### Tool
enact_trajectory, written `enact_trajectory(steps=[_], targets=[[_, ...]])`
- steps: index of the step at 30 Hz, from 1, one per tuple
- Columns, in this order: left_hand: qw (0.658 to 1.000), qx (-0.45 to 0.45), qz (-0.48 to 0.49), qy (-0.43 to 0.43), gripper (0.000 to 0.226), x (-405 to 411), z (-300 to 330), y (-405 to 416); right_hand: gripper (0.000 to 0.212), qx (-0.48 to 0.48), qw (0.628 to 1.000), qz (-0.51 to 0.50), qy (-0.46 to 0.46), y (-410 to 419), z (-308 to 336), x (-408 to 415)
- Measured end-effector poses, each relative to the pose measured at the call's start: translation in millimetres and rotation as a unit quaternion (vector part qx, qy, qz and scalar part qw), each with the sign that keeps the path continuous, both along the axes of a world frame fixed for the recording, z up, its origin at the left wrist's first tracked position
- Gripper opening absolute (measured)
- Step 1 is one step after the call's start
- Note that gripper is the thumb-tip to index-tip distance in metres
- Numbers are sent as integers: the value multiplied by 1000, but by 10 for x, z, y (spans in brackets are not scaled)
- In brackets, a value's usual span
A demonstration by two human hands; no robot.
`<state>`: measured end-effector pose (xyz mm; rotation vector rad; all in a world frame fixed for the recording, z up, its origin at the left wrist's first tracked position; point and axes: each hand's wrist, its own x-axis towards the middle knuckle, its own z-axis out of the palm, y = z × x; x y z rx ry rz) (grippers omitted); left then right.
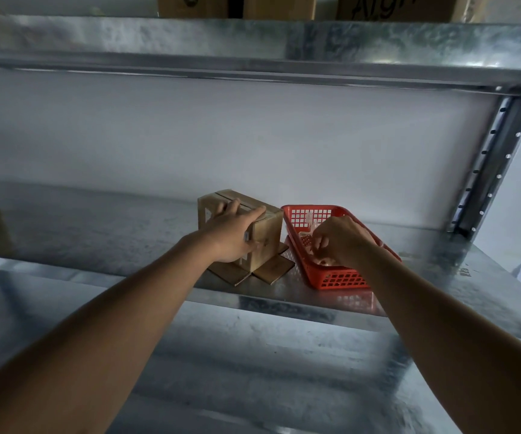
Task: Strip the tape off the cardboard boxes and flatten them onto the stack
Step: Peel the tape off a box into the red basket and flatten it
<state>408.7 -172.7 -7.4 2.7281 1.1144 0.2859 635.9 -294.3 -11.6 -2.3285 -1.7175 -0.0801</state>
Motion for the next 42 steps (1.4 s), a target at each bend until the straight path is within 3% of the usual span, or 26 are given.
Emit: enact_trajectory(steps=[8,11,17,21,23,29,32,34,38,42], targets=[[1000,-4,3,6,85,14,11,8,18,-127,991,33,0,41,33,130],[1000,-5,3,12,85,8,11,6,14,-166,983,13,80,77,51,150],[1000,-8,2,15,85,1,29,-27,14,-59,991,-9,117,82,14,142],[1000,-3,0,19,86,6,37,-4,19,-25,998,4,50,-26,84,134],[1000,-2,0,19,86,11,37,14,22,17,997,25,70,-81,154,139],[1000,6,2,30,87,14,43,5,36,12,997,11,81,-155,270,138],[999,6,3,34,88,10,42,9,18,-2,991,-3,132,-184,311,129],[999,6,2,36,88,7,39,10,8,-2,995,-25,101,-194,296,177],[999,6,0,34,87,12,60,-20,13,-2,994,-101,46,-252,207,297],[999,-2,1,32,88,30,50,1,9,80,989,-122,20,-288,210,322]])
